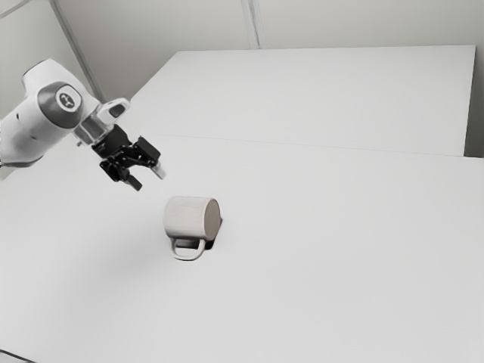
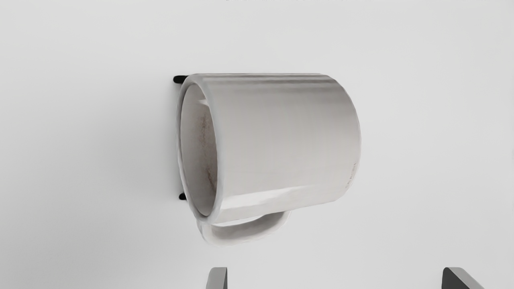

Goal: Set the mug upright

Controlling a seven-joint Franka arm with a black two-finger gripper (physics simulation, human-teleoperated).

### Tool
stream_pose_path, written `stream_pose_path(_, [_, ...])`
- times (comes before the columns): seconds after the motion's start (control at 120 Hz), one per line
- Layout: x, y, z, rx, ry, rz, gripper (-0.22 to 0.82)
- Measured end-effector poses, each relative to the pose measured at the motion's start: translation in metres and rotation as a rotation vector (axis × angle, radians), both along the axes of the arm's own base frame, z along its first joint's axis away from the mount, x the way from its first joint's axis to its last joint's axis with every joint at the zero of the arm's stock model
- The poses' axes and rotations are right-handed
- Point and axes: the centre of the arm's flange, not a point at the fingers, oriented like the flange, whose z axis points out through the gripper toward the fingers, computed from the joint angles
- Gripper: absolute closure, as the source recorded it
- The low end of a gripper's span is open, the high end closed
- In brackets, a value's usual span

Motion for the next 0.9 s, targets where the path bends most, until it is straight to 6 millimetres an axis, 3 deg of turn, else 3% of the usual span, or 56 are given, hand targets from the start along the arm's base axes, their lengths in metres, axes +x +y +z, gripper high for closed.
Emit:
stream_pose_path(0.358, [0.012,0.006,-0.052,-0.102,-0.080,-0.023,0.03])
stream_pose_path(0.6, [0.005,0.021,-0.086,-0.158,-0.088,-0.013,0.03])
stream_pose_path(0.9, [-0.005,0.016,-0.125,-0.305,-0.136,0.032,0.03])
